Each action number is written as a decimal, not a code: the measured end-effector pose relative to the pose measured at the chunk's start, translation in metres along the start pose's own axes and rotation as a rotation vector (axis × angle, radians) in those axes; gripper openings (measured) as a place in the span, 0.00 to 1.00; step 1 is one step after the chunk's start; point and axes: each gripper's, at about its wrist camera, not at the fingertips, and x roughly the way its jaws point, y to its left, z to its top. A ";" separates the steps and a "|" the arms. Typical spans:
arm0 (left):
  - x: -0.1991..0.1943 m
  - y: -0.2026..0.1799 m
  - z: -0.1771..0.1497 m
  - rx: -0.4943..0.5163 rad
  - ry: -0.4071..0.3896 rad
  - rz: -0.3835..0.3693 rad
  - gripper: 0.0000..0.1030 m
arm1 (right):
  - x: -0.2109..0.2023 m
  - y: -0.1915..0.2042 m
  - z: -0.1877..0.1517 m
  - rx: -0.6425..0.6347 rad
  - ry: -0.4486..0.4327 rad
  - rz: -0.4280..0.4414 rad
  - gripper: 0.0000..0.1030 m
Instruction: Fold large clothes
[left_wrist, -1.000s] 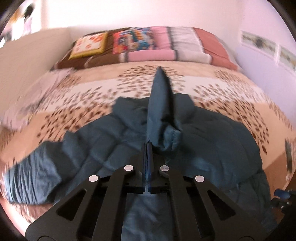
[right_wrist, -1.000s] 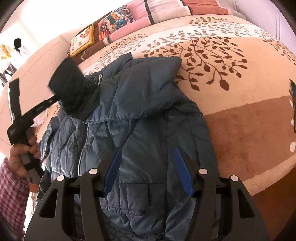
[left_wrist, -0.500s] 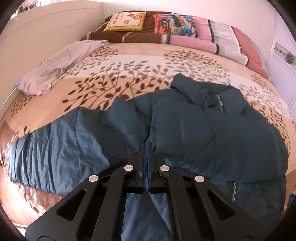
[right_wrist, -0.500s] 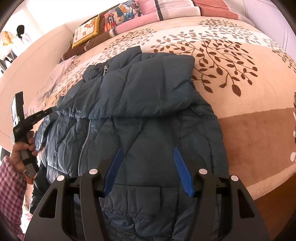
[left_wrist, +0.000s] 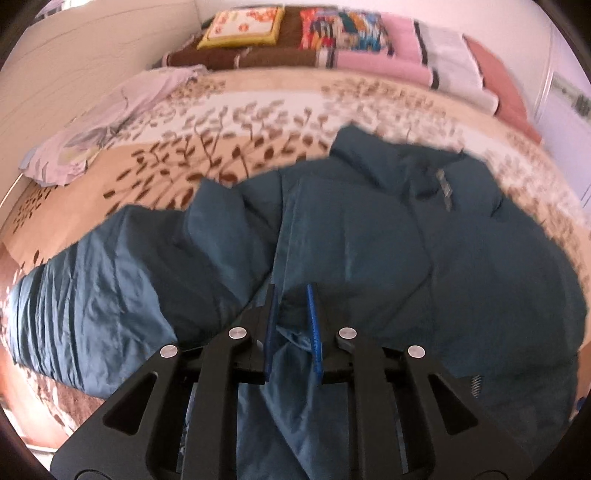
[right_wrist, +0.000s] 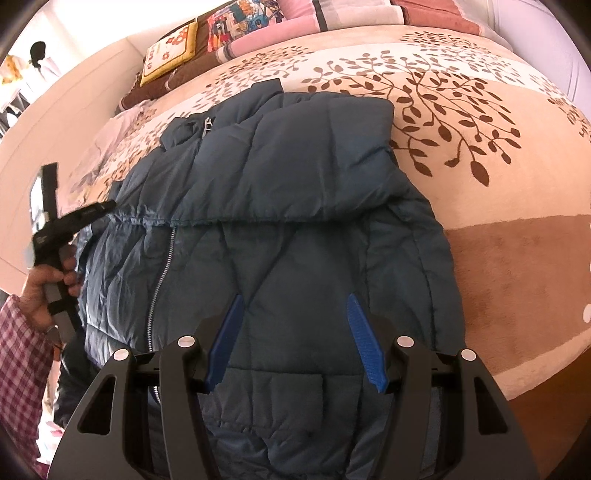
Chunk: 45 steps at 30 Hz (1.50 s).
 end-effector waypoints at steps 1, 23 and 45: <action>0.003 0.000 -0.002 0.003 0.011 0.004 0.16 | 0.000 0.000 0.000 0.000 0.001 -0.001 0.57; -0.076 0.085 -0.043 -0.142 -0.079 0.045 0.74 | -0.016 0.039 -0.002 -0.097 -0.037 -0.016 0.57; -0.071 0.346 -0.145 -0.894 -0.115 -0.027 0.79 | -0.013 0.132 0.004 -0.298 -0.036 -0.010 0.57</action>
